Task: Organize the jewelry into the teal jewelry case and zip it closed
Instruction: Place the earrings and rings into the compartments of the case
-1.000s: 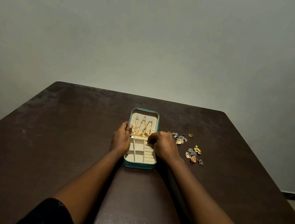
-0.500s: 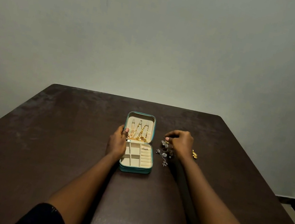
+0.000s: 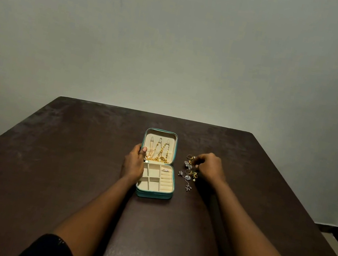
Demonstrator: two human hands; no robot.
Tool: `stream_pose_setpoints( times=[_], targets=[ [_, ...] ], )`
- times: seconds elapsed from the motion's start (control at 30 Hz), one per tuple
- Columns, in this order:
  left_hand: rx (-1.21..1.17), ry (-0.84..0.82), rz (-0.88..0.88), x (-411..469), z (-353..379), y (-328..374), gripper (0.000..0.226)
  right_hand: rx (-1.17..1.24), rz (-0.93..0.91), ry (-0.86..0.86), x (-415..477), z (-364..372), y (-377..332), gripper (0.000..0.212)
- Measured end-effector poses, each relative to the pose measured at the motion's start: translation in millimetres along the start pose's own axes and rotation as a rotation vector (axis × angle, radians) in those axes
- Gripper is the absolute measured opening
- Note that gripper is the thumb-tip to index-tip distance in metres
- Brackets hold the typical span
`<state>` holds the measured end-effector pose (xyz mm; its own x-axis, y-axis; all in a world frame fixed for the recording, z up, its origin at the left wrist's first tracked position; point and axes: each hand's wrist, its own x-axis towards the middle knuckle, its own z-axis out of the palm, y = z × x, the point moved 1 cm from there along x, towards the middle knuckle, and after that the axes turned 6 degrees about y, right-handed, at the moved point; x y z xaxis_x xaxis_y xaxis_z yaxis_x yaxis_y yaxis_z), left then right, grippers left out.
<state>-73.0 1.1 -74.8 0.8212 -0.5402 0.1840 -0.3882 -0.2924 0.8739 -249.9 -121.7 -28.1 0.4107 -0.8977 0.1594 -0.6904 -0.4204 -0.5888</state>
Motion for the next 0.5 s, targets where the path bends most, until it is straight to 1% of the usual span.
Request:
stream_pose_setpoints(
  times=[0.07,0.13,0.3,0.37,0.5],
  targets=[
    [0.007,0.002,-0.005,0,0,-1,0.038,-0.099,-0.080,-0.065,-1,4,-2,0.032],
    [0.016,-0.001,-0.001,-1,-1,-1,0.038,-0.186,-0.132,-0.131,-2,7,-4,0.034],
    [0.004,-0.001,-0.003,-2,-1,1,0.037,-0.254,-0.122,-0.166,0,7,-8,0.039],
    [0.008,-0.004,-0.004,-2,-1,1,0.037,-0.247,-0.107,-0.175,-2,5,-11,0.037],
    [-0.008,-0.009,-0.003,0,-1,-2,0.037,-0.273,-0.068,-0.198,-5,5,-13,0.024]
  ],
)
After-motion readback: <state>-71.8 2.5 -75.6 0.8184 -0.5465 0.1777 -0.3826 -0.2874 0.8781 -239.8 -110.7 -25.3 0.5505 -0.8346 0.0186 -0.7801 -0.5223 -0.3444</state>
